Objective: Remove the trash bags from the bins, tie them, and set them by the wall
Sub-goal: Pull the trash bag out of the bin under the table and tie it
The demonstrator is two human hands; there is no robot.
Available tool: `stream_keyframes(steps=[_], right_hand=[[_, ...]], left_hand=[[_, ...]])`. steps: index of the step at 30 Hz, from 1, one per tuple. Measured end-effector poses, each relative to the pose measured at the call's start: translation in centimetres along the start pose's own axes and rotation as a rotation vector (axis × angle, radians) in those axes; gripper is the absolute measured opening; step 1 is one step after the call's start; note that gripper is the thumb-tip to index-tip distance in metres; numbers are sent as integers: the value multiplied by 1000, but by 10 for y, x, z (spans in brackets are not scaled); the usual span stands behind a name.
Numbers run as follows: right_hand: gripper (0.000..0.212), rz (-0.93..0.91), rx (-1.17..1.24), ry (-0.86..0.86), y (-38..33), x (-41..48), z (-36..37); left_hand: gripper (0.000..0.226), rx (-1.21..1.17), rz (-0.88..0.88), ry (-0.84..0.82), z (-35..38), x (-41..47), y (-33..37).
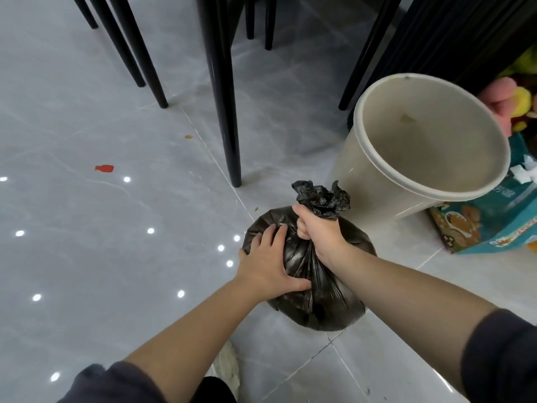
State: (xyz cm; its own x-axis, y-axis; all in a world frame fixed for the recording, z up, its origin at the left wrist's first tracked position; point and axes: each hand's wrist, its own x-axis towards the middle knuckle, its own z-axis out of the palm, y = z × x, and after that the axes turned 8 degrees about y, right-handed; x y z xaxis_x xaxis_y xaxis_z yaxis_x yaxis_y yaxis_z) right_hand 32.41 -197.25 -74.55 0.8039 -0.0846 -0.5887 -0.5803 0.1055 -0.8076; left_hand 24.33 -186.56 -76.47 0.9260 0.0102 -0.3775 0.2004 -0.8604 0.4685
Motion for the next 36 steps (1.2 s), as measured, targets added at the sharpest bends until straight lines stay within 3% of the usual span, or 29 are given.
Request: stream_keyframes(steps=[6, 11, 13, 15, 16, 18, 22, 24, 27, 29, 32, 36], right_hand=[[24, -57, -88, 43, 18, 11, -14], [36, -86, -277, 5, 24, 12, -21], [28, -35, -332, -36, 21, 10, -21], [26, 11, -339, -89, 9, 6, -15], [34, 38, -323, -130, -2, 0, -9], [48, 81, -291, -238, -28, -16, 4], [49, -60, -270, -370, -59, -32, 13], [49, -60, -273, -386, -71, -36, 16], [52, -63, -294, -362, -79, -43, 21], [54, -75, -271, -360, -77, -48, 22], [58, -101, -197, -385, -76, -55, 22], [64, -86, -157, -386, -72, -56, 21]], left_hand=[[126, 120, -21, -22, 19, 3, 5], [121, 180, 24, -66, 24, 1, -1], [110, 104, 65, 18, 15, 0, -4], [93, -3, 133, 202, 1, 5, -11], [85, -54, 174, 252, -7, 11, -18], [75, -156, 245, 210, -24, 23, -28], [60, -182, 276, 75, -45, 35, -29], [43, -150, 294, 171, -51, 30, -28], [48, -180, 351, 291, -61, 19, -27], [36, -316, 307, 299, -67, 21, -25], [15, -531, 175, 176, -71, 22, -14], [20, -448, 110, 349, -75, 21, -10]])
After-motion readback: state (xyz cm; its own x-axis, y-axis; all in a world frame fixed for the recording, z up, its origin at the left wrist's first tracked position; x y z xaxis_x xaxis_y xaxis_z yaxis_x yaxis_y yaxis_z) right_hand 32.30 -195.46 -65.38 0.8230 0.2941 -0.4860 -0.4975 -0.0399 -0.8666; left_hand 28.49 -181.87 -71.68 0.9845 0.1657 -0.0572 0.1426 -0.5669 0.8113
